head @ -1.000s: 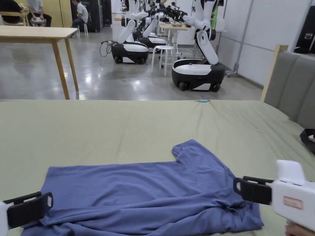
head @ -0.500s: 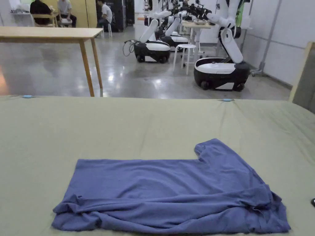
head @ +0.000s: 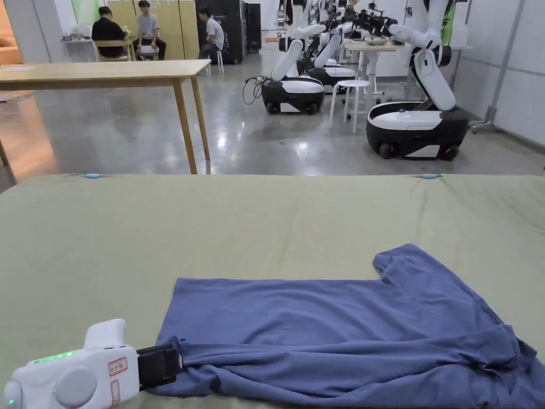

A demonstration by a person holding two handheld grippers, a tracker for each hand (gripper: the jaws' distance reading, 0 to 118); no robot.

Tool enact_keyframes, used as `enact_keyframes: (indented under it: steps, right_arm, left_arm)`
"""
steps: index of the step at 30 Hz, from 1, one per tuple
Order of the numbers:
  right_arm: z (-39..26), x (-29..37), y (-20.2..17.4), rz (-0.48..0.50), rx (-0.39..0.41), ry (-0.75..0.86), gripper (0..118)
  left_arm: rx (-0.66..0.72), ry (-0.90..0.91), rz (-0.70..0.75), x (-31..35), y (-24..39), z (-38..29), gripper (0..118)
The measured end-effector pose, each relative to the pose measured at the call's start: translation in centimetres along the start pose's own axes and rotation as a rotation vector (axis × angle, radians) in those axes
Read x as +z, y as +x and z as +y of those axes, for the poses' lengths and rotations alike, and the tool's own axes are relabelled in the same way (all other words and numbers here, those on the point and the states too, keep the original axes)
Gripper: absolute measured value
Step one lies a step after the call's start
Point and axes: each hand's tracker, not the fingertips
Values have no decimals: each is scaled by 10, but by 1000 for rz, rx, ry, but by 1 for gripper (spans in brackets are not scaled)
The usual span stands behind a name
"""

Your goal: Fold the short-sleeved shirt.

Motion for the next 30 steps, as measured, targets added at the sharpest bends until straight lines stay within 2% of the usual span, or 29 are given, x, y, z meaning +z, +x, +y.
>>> enact_keyframes:
  steps: [1, 5, 7, 9, 10, 12, 13, 14, 15, 17, 22, 26, 28, 29, 30]
  right_arm:
    - [0, 1, 9, -9, -2, -5, 0]
    - [-1, -1, 6, -21, -1, -20, 0]
    - [-2, -2, 5, -27, 2, -27, 0]
    - [-4, -5, 5, -32, 0, -34, 0]
    - [-5, -7, 5, -33, -2, -37, 0]
    - [-7, -11, 5, -32, -6, -48, 0]
    - [-6, -14, 8, -32, -7, -54, 0]
    - [-7, -16, 8, -32, -7, -58, 0]
    - [-8, -18, 9, -29, -8, -64, 0]
    - [-9, -23, 11, -33, -10, -72, 0]
    - [12, -51, 29, -53, -34, -59, 1]
    - [38, -102, 75, -13, -187, -52, 32]
    - [43, -135, 102, -30, -236, -92, 111]
    - [50, -139, 117, -48, -257, -65, 116]
    - [56, -150, 123, -44, -256, -87, 116]
  left_arm:
    - [-6, -19, -7, -7, 1, 0, 115]
    - [-76, -113, 51, -27, 6, -7, 115]
    - [-114, -69, 39, -19, 16, -10, 113]
    - [-168, -50, -60, -15, 30, -17, 97]
    - [-212, -42, -45, -13, 36, -20, 90]
    - [-292, -36, -27, -13, 43, -21, 66]
    - [-275, -31, -32, -13, 44, -22, 49]
    - [-287, -23, -20, -10, 44, -21, 24]
    - [-281, -20, -18, -14, 40, -16, 10]
    - [-246, -16, -62, -16, 39, -16, 10]
    - [-247, -19, -59, -17, 35, -14, 10]
    - [-246, -9, -62, -19, 33, -13, 10]
    - [-243, -8, -65, -16, 36, -15, 10]
    - [-242, -8, -66, -17, 36, -15, 10]
    - [-242, -7, -65, -17, 36, -15, 10]
